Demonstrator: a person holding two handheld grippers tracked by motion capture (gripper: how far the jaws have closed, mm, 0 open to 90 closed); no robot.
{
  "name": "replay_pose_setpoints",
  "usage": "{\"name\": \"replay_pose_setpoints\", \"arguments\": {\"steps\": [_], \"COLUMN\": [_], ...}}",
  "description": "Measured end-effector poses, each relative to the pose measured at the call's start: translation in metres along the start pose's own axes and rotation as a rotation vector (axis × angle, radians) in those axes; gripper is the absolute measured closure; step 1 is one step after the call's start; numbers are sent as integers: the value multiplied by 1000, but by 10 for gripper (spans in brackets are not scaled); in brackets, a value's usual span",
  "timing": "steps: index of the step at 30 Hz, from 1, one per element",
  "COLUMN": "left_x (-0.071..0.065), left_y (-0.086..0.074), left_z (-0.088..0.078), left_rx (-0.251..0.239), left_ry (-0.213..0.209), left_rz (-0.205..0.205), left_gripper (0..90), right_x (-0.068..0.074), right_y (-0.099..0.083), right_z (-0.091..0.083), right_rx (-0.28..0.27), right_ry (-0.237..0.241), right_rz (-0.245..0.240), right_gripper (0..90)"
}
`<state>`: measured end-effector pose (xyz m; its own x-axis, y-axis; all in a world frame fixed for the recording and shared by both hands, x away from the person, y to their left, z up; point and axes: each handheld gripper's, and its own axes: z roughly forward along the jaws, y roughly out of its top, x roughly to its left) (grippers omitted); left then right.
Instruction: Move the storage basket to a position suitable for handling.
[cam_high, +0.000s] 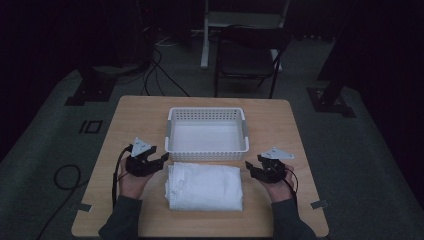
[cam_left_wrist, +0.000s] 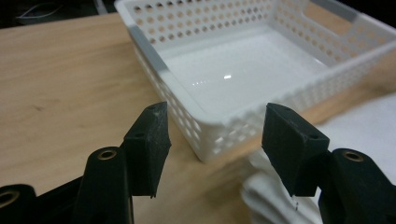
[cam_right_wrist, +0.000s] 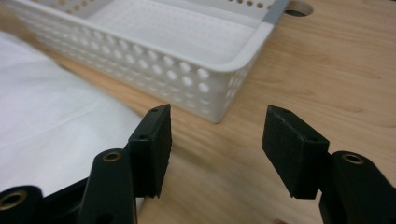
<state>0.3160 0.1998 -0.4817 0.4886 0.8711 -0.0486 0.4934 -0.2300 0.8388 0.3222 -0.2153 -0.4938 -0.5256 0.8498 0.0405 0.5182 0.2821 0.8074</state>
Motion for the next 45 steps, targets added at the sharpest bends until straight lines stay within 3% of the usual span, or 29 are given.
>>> {"name": "replay_pose_setpoints", "arguments": {"steps": [8,11,17,24,31,35,45], "left_x": [-28,-36,-46,-55,-63,-63,-65], "left_y": [-13,-17,-24,-40,-59,-62,-59], "left_z": [-5,-13,-24,-34,-29,-23,-12], "left_rx": [35,32,38,63,128,156,174], "left_ry": [-21,-32,-49,-85,-125,-118,-100], "left_rz": [55,60,71,66,83,89,94], "left_gripper": [398,396,393,362,347,358,358], "right_x": [13,21,31,49,62,63,63], "right_y": [-14,-17,-25,-34,-46,-48,-49], "right_z": [-3,-8,-16,-23,-17,-11,1], "right_rx": [25,23,19,29,81,110,148], "right_ry": [46,66,115,164,217,218,209], "right_rz": [-17,-36,-26,-68,-94,-102,-110], "right_gripper": [421,416,415,406,400,401,391]}}
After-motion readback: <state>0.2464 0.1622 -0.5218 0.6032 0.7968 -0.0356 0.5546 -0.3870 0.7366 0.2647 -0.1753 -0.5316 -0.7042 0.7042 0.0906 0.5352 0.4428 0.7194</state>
